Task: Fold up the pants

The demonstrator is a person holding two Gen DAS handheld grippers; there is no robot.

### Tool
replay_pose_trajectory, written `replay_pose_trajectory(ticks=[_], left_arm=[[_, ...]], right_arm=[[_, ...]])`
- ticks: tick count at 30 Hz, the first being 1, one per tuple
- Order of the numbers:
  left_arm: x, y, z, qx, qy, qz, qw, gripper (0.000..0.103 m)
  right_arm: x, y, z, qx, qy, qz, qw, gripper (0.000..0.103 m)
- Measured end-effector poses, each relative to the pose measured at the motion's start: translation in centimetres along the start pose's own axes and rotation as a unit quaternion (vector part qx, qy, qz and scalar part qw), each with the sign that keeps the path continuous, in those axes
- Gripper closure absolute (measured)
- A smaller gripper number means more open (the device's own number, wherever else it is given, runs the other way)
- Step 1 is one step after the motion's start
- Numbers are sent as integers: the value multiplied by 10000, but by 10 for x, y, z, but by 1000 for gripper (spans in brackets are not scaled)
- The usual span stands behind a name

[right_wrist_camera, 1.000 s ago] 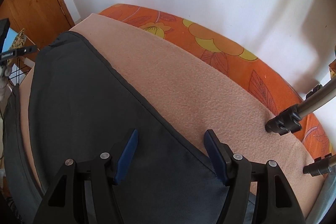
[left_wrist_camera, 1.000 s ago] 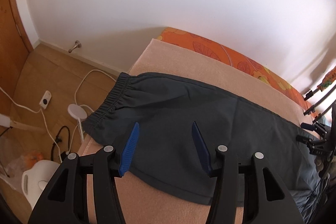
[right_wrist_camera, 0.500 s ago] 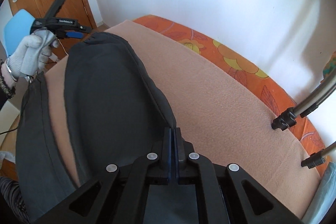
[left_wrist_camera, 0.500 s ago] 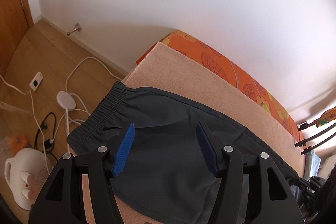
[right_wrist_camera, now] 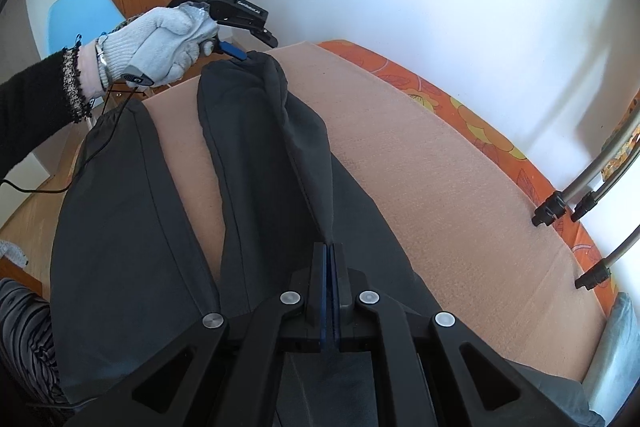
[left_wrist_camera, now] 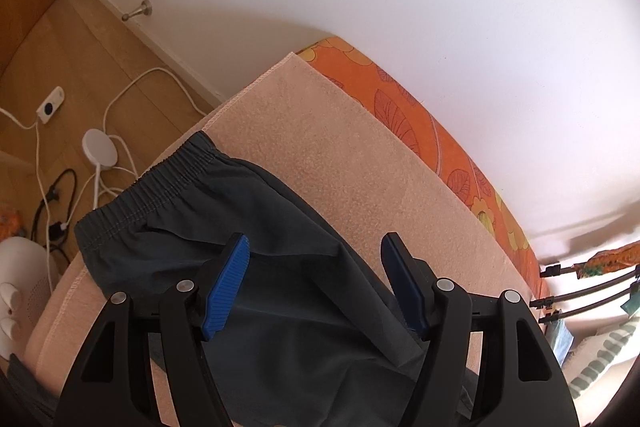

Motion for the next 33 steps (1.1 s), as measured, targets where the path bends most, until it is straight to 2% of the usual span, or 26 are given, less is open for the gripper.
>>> replay_pose_trajectory(ticks=[5, 8, 10, 11, 13, 19, 22, 25, 29, 33], left_arm=[[-19, 9, -1, -67, -271, -228, 9994, 37], [-23, 7, -7, 14, -388, -79, 9992, 42], [-21, 5, -10, 61, -369, 44, 9993, 63], [-21, 3, -11, 115, -315, 100, 9994, 70], [-19, 2, -12, 187, -113, 201, 9996, 95], [10, -1, -4, -113, 120, 687, 9975, 100], [40, -2, 6, -383, 191, 957, 9945, 100], [75, 2, 13, -458, 463, 1136, 9914, 100], [118, 17, 6, -505, 692, 1331, 9874, 100], [151, 49, -13, -495, 772, 1374, 9863, 100]], right_arm=[[0, 11, -16, 189, -20, -49, 9998, 103], [0, 13, -19, 225, -62, -46, 9997, 103], [1, 12, -20, 276, 1, -29, 9996, 103], [2, 11, -19, 282, 27, -12, 9996, 103], [4, 9, -17, 244, 72, 21, 9997, 103], [18, -1, -7, 123, 351, 208, 9991, 103], [29, -8, -1, 61, 431, 307, 9986, 103], [48, -14, -1, 38, 516, 448, 9977, 103], [81, -18, -12, 18, 465, 607, 9971, 103], [109, -9, -44, 184, 307, 598, 9976, 103]])
Point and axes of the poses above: each gripper's, at about its wrist camera, not at the fingertips, and x roughly against the way its jaws point, z to its right, y to its underside, the point moved 9 cm from there along -x, roughly the way its jaws point, and after that the axes turned 5 degrees about y, right-handed, at the moved point
